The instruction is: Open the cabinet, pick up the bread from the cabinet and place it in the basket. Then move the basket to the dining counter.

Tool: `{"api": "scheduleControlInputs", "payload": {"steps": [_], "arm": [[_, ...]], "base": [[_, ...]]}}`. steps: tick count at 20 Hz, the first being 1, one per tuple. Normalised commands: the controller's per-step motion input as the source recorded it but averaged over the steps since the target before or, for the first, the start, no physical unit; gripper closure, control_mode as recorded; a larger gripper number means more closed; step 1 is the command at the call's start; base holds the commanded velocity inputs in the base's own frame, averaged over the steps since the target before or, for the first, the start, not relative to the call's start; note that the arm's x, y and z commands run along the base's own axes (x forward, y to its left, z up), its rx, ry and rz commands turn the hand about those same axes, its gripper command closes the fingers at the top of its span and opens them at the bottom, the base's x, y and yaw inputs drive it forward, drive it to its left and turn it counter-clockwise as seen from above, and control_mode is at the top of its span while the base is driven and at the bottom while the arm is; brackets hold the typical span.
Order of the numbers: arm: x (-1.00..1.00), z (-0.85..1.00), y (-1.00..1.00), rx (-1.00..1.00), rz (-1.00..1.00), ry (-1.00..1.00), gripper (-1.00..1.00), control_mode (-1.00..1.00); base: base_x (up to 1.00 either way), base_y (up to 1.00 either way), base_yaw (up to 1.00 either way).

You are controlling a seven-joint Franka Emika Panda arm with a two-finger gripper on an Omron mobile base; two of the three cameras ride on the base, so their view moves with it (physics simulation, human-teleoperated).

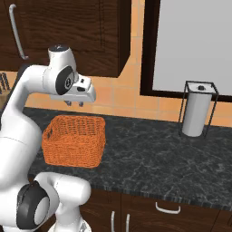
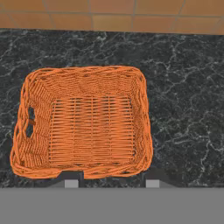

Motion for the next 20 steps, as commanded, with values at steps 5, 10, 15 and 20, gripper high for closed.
{"api": "scheduleControlInputs", "payload": {"steps": [5,10,15,20], "arm": [[0.0,-0.04,0.28,-0.07,-0.02,0.01,-1.0,-1.0],[-0.02,0.12,0.94,-0.1,-0.01,-0.25,-1.0,-1.0],[-0.02,0.93,1.0,-0.13,0.0,-0.5,-1.0,-1.0],[0.02,1.0,1.0,-0.12,-0.06,-0.35,-1.0,-1.0]], "base": [[0.0,0.0,0.0],[0.0,0.0,0.0],[0.0,0.0,0.0],[0.0,0.0,0.0]]}}
